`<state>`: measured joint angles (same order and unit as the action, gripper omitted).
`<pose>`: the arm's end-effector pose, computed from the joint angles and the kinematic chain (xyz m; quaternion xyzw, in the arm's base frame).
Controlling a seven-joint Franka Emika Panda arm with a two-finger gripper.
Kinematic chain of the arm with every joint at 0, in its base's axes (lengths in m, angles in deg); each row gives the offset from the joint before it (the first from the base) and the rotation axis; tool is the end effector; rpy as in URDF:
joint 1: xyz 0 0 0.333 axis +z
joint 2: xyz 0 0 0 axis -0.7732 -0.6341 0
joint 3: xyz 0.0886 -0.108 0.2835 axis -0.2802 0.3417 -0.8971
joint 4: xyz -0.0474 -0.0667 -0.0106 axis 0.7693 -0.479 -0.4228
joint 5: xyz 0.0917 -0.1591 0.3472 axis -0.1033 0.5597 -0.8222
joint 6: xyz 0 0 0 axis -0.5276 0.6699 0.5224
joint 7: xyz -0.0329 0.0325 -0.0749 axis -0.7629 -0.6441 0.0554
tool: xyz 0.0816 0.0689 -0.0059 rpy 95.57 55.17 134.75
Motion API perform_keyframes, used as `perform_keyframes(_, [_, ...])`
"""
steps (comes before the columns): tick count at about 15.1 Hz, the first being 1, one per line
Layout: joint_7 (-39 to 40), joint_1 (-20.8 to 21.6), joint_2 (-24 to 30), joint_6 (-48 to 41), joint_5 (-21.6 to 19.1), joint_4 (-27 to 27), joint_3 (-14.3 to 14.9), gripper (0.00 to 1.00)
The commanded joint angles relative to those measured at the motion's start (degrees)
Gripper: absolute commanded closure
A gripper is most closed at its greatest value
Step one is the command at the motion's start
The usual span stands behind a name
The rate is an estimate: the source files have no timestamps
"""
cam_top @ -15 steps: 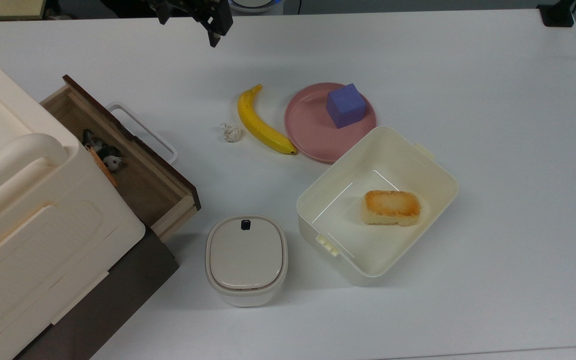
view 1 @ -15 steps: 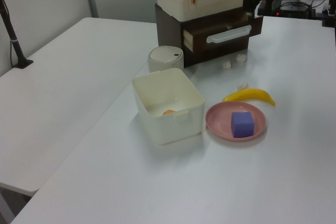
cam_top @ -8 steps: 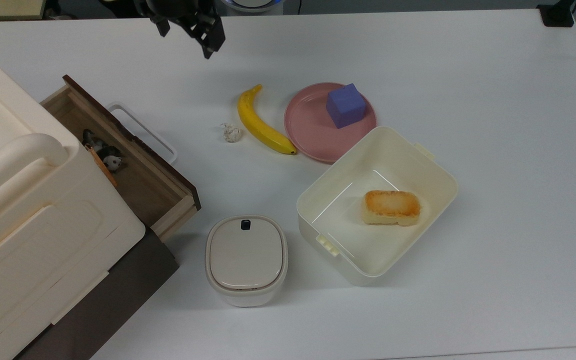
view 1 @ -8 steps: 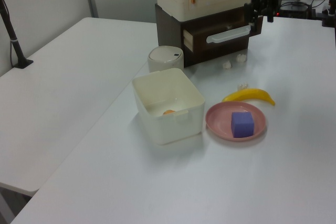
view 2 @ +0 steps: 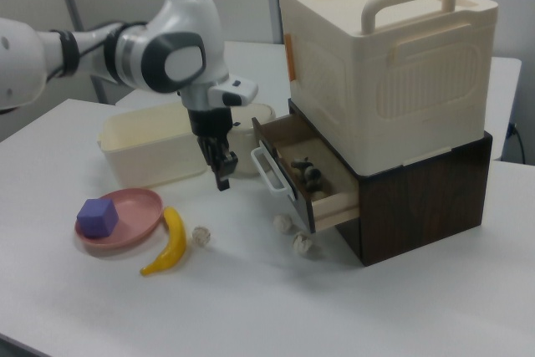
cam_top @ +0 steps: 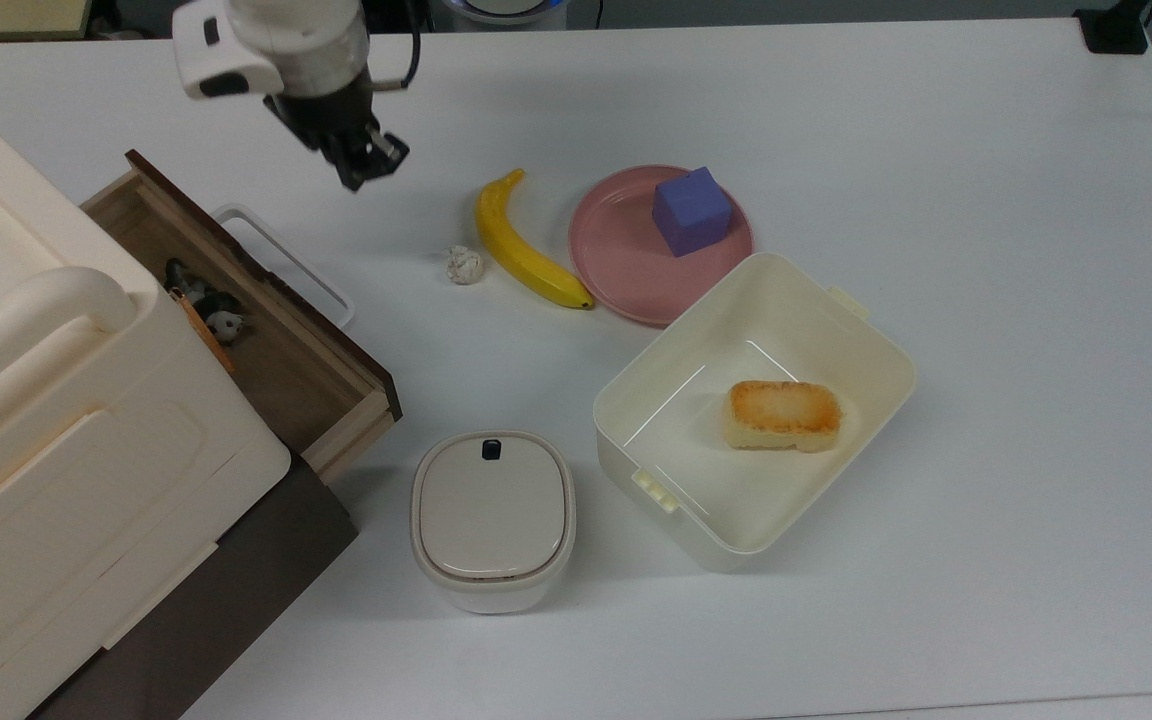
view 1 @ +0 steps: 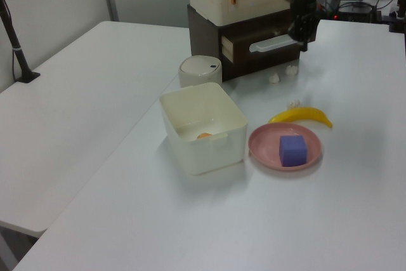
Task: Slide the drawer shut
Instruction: 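Push the drawer front with the gripper into the brown cabinet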
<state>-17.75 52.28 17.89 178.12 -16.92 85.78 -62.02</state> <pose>0.5889 -0.0952 0.4638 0.9658 -0.2561 -0.0271 0.0309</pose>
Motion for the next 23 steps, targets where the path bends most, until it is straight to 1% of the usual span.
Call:
perform_keyframes(1, [-1.07,-0.14,-0.45,16.47,-0.74,7.09,0.10,1.00])
perform_keyframes(3, [-2.90,-1.54,-1.15,24.57,-0.74,8.43,0.10,1.00])
perform_keyframes(5, [-3.35,-2.42,-2.03,27.76,-0.57,8.34,0.19,1.00])
perform_keyframes(9, [-3.35,-5.58,-4.05,37.07,-0.22,8.34,0.37,1.00])
perform_keyframes(11, [-3.35,-6.90,-4.23,41.11,-0.22,8.43,1.94,1.00])
perform_keyframes(13, [-4.31,-7.00,-4.67,44.03,-0.22,8.25,4.23,1.00])
perform_keyframes(15, [-4.67,-7.17,-4.50,43.86,-0.04,8.34,4.50,1.00])
perform_keyframes(17, [-2.58,-7.52,-3.97,41.77,0.31,8.34,4.50,1.00])
perform_keyframes(18, [-1.95,-7.44,-3.10,39.23,0.31,8.25,4.50,1.00])
perform_keyframes(21, [0.15,-5.42,1.55,25.10,0.31,7.81,4.15,1.00])
perform_keyframes(22, [2.08,-4.46,4.09,17.31,0.31,6.51,3.97,1.00])
perform_keyframes(23, [2.88,-3.84,5.25,11.49,0.22,5.02,3.88,1.00])
